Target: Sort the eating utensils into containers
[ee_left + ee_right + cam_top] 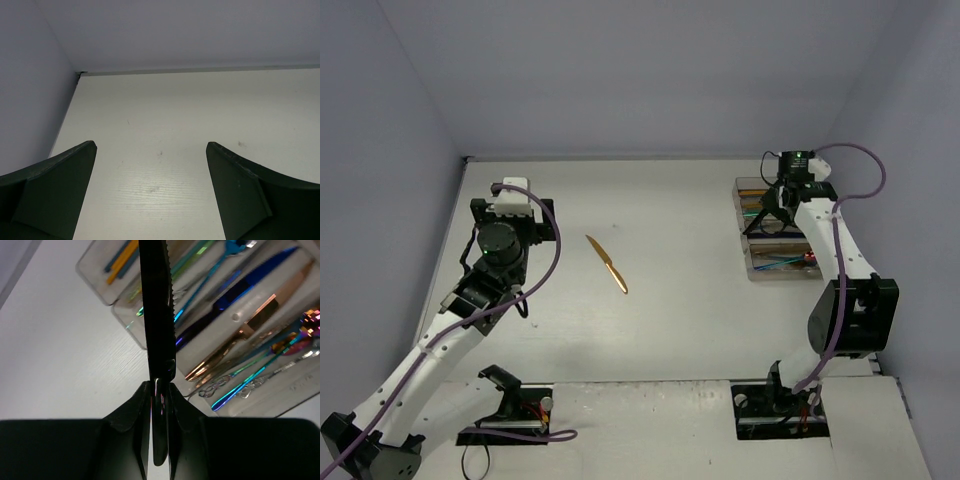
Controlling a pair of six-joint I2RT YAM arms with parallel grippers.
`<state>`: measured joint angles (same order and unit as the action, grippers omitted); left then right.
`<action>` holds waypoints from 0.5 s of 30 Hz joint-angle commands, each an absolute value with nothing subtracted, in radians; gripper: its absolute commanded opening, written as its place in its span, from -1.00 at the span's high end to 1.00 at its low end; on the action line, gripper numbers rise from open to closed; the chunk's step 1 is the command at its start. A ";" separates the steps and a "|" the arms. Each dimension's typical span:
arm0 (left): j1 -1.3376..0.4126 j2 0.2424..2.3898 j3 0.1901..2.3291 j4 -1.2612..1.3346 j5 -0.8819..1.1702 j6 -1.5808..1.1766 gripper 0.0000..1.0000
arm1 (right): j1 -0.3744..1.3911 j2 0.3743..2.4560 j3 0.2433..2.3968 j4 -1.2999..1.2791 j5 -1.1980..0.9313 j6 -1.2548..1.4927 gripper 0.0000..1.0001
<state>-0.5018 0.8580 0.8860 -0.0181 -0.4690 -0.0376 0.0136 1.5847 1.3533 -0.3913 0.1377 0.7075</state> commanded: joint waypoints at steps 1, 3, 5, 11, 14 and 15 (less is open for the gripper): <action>-0.494 0.841 0.928 0.041 -0.473 -0.050 -0.80 | -0.027 1.539 1.293 -0.299 0.281 0.990 1.00; -0.494 0.839 0.930 0.041 -0.471 -0.052 -0.80 | -0.038 1.551 1.286 -0.280 0.305 1.030 1.00; -0.494 0.838 0.930 0.041 -0.472 -0.051 -0.80 | -0.043 1.563 1.288 -0.273 0.351 1.071 1.00; -0.494 0.839 0.930 0.041 -0.471 -0.051 -0.80 | -0.078 1.617 1.292 -0.264 0.399 1.132 1.00; -0.494 0.839 0.929 0.041 -0.471 -0.051 -0.80 | -0.088 1.643 1.278 -0.262 0.396 1.156 1.00; -0.494 0.839 0.930 0.041 -0.471 -0.051 -0.80 | -0.090 1.651 1.272 -0.261 0.399 1.164 1.00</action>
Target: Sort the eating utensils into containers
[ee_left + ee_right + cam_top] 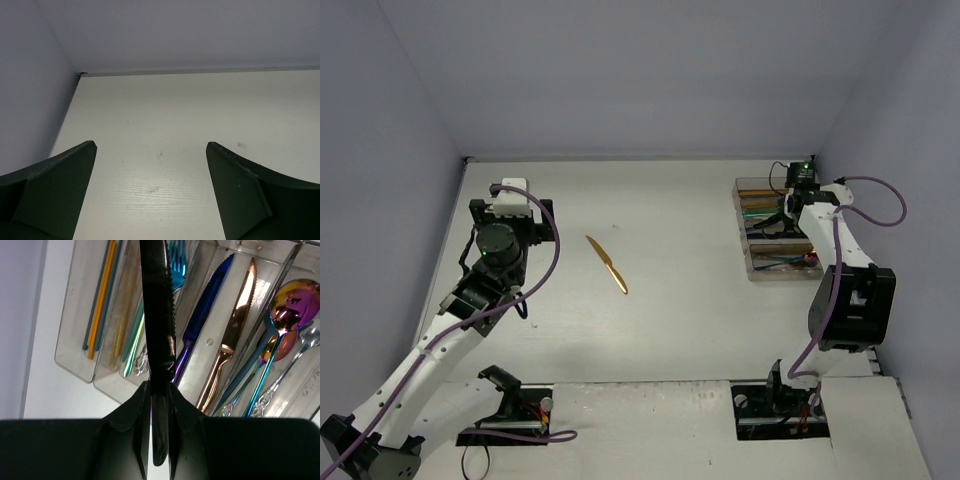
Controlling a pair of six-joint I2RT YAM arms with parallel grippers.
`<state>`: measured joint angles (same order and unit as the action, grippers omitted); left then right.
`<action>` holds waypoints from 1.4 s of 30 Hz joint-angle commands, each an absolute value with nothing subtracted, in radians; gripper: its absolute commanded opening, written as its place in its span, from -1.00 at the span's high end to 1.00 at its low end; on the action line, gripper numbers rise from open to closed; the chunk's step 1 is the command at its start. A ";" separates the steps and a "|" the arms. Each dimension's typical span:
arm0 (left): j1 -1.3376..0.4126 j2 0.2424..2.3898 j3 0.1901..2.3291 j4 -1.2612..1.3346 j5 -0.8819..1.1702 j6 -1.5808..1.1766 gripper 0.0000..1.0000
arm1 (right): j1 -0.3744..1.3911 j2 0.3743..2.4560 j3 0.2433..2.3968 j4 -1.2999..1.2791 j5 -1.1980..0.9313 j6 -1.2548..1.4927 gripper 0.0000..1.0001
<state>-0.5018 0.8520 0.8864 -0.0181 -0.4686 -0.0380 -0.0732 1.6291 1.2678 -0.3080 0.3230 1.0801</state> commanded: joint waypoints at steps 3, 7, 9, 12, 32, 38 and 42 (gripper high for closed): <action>-0.494 0.839 0.930 0.040 -0.471 -0.050 -0.80 | -0.094 1.668 1.255 -0.258 0.398 1.186 1.00; -0.494 0.839 0.930 0.040 -0.473 -0.049 -0.80 | -0.095 1.685 1.233 -0.248 0.395 1.205 1.00; -0.494 0.841 0.931 0.040 -0.473 -0.049 -0.80 | -0.095 1.690 1.231 -0.244 0.395 1.202 0.99; -0.494 0.841 0.930 0.038 -0.469 -0.049 -0.80 | -0.095 1.697 1.228 -0.241 0.387 1.195 0.89; -0.494 0.848 0.933 0.037 -0.457 -0.060 -0.80 | -0.066 1.651 1.191 -0.212 0.297 1.095 0.15; -0.494 0.850 0.934 0.035 -0.461 -0.059 -0.80 | -0.004 1.624 1.236 -0.205 0.285 0.942 -0.08; -0.494 0.853 0.934 0.035 -0.466 -0.055 -0.80 | 0.131 1.663 1.373 -0.207 0.254 0.626 -0.25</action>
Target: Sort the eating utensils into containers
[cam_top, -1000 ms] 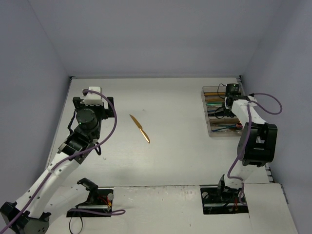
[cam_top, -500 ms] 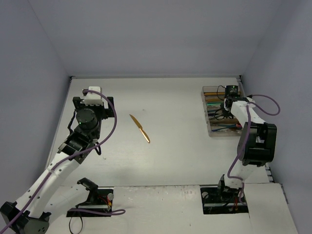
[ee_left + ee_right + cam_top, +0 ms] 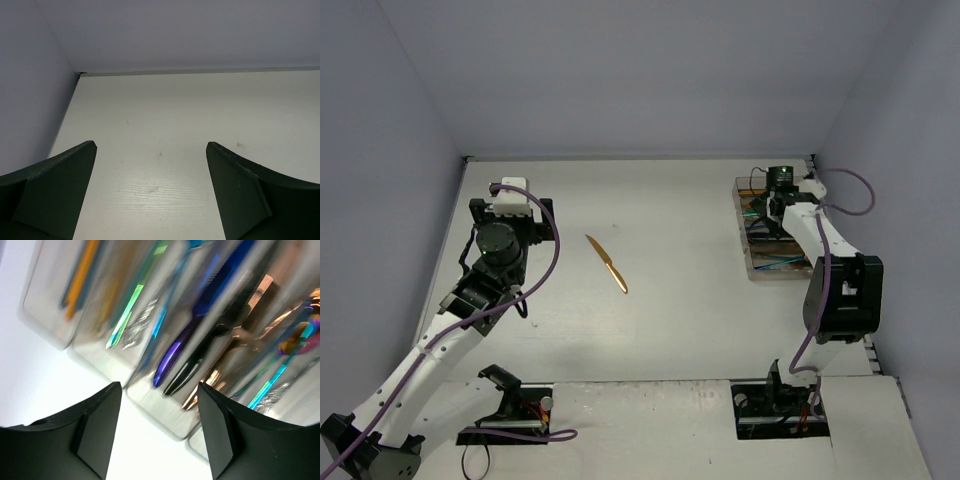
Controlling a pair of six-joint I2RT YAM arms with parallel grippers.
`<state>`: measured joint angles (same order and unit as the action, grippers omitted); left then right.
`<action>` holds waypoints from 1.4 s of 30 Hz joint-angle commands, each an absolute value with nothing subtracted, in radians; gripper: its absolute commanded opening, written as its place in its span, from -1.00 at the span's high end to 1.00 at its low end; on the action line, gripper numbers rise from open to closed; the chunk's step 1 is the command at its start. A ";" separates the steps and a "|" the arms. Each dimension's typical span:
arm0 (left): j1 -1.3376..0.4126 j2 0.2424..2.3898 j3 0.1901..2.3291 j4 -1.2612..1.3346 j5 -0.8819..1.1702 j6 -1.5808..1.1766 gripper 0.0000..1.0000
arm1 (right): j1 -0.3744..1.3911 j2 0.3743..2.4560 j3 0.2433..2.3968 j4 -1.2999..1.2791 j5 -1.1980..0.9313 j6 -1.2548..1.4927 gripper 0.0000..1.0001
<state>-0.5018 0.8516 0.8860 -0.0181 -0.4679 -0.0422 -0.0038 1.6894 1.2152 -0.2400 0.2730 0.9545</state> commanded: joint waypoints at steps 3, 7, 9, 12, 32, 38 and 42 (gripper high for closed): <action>-0.494 0.851 0.936 0.034 -0.471 -0.052 -0.80 | 0.231 1.700 1.424 -0.206 0.112 0.488 -0.27; -0.492 0.845 0.933 0.037 -0.483 -0.044 -0.80 | 0.349 1.727 1.465 -0.210 0.023 0.318 -0.27; -0.492 0.845 0.930 0.041 -0.487 -0.042 -0.80 | 0.424 1.760 1.477 -0.214 0.014 0.243 -0.27; -0.492 0.851 0.930 0.041 -0.488 -0.043 -0.80 | 0.563 1.812 1.496 -0.217 0.018 0.137 -0.27; -0.488 0.859 0.930 0.038 -0.485 -0.038 -0.80 | 0.853 2.144 1.664 -0.219 0.043 0.113 -0.08; -0.488 0.857 0.930 0.038 -0.483 -0.039 -0.80 | 0.858 2.166 1.656 -0.221 0.035 0.110 0.07; -0.488 0.855 0.933 0.037 -0.482 -0.040 -0.80 | 0.868 2.166 1.648 -0.222 0.034 0.097 0.19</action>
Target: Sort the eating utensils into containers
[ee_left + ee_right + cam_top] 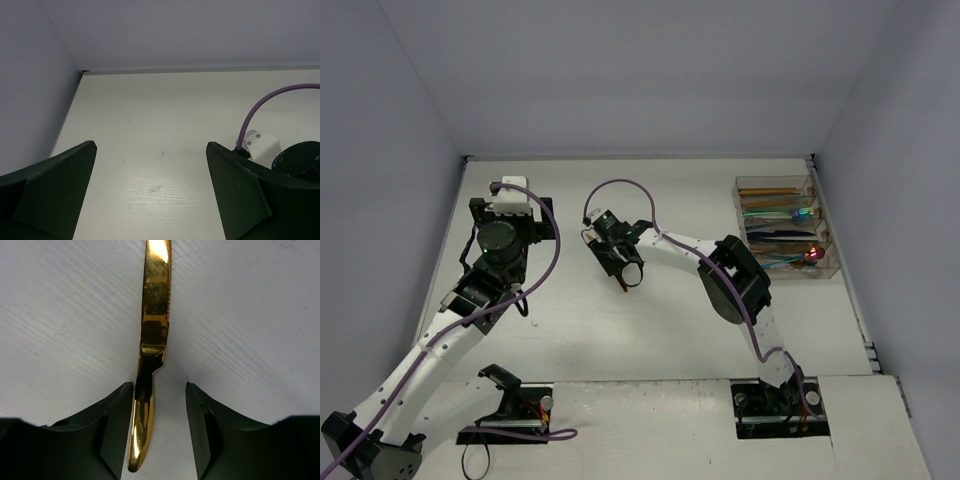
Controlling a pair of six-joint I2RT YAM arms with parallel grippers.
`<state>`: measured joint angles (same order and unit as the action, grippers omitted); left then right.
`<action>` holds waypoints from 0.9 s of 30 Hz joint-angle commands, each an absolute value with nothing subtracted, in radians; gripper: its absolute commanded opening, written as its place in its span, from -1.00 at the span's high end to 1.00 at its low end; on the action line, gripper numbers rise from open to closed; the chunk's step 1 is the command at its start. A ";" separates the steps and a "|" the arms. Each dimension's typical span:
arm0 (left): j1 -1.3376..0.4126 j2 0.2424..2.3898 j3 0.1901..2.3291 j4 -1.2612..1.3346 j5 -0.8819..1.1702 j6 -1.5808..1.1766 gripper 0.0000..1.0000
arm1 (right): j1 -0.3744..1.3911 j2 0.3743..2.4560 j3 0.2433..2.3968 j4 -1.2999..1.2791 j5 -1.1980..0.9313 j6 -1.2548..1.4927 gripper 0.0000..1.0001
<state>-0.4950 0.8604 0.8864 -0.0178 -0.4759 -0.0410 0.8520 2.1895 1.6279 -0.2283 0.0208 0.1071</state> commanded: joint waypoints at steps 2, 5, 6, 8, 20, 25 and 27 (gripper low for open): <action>-0.488 0.854 0.933 0.037 -0.480 -0.038 -0.80 | 0.869 2.168 1.641 -0.230 0.038 0.095 0.24; -0.487 0.854 0.933 0.037 -0.479 -0.038 -0.80 | 0.868 2.174 1.628 -0.271 0.052 0.099 0.39; -0.488 0.854 0.933 0.037 -0.479 -0.038 -0.80 | 0.868 2.172 1.617 -0.279 0.057 0.101 0.47; -0.488 0.854 0.933 0.038 -0.479 -0.041 -0.80 | 0.869 2.160 1.582 -0.285 0.061 0.103 0.69; -0.488 0.864 0.933 0.037 -0.471 -0.047 -0.80 | 0.870 1.952 1.271 -0.393 0.021 0.160 0.96; -0.488 0.872 0.934 0.035 -0.462 -0.052 -0.80 | 0.875 1.888 1.206 -0.470 0.011 0.206 0.63; -0.488 0.872 0.933 0.035 -0.462 -0.054 -0.80 | 0.877 1.882 1.209 -0.480 0.009 0.210 0.55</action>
